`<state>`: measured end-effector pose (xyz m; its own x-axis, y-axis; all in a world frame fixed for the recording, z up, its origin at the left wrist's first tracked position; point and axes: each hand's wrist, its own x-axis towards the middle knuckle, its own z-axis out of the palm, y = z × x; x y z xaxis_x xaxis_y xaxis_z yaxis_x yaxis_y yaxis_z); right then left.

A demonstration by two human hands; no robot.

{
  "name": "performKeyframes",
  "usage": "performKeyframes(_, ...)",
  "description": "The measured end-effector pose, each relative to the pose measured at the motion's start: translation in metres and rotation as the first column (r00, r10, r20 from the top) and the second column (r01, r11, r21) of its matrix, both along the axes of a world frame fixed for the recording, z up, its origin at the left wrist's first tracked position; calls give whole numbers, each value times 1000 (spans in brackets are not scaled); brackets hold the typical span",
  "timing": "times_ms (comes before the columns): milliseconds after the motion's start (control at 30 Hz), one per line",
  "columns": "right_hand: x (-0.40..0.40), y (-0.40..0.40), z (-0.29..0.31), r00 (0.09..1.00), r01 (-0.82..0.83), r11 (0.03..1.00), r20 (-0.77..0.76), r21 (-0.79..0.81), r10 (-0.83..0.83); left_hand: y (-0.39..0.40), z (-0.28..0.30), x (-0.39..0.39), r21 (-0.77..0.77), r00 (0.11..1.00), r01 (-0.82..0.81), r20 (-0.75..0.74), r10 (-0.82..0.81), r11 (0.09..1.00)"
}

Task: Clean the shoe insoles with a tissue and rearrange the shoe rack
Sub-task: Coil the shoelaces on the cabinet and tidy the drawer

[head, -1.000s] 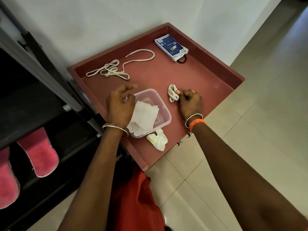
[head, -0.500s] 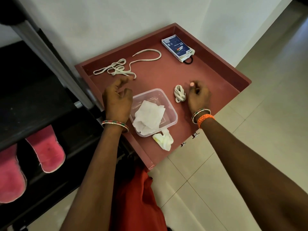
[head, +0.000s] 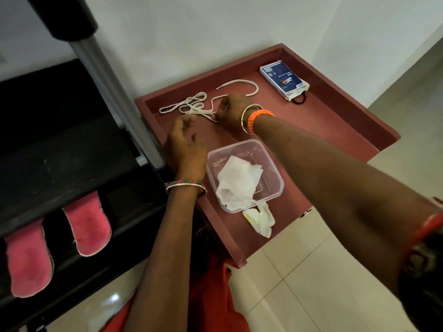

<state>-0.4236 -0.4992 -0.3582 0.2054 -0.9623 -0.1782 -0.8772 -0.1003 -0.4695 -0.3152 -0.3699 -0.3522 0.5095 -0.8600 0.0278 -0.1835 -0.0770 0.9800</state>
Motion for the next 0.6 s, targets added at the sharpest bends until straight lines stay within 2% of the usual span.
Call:
performKeyframes(200,-9,1,27,996,82,991,46,-101,-78,7,7,-4,-9,999,38,36,-37,999)
performKeyframes(333,-34,31,84,996,41,983,91,-178,-25,29,15,-6,-111,959,249,165,-229,962)
performKeyframes(433,-52,53,131,990,63,944,142,-324,-17,43,38,-10,-199,948,312,127,-291,929)
performKeyframes(500,-60,73,163,966,148,892,256,-428,-37,47,73,-16,-229,953,302,82,-290,926)
performKeyframes(600,-64,100,220,845,248,862,533,-442,30,43,142,-30,-208,925,378,50,-376,902)
